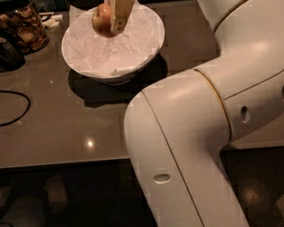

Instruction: Pick apple from white bowl

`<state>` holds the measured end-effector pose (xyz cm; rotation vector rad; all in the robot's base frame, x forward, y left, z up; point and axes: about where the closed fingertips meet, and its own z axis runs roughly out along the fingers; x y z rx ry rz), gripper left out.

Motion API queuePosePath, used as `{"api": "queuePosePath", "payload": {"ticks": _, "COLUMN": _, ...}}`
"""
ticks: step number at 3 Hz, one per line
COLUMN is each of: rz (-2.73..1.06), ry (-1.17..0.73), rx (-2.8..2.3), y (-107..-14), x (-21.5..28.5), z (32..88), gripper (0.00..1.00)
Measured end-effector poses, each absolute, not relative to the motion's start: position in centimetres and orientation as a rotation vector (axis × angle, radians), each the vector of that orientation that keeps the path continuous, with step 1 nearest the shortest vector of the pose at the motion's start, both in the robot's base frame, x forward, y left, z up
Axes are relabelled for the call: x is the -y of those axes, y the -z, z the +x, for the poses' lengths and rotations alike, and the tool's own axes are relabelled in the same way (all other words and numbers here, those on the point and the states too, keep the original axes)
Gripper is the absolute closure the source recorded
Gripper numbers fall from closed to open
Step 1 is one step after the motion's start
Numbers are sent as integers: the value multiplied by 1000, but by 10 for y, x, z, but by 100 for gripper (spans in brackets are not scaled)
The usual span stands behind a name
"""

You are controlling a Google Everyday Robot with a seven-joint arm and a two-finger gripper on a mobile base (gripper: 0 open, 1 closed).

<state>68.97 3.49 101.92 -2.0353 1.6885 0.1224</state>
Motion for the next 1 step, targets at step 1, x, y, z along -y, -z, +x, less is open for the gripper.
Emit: {"api": "queuePosePath", "payload": {"ticks": 1, "rz": -2030, "ry": -109, "rx": -1640, "y": -1039, "x": -35, "z": 681, "gripper": 100}}
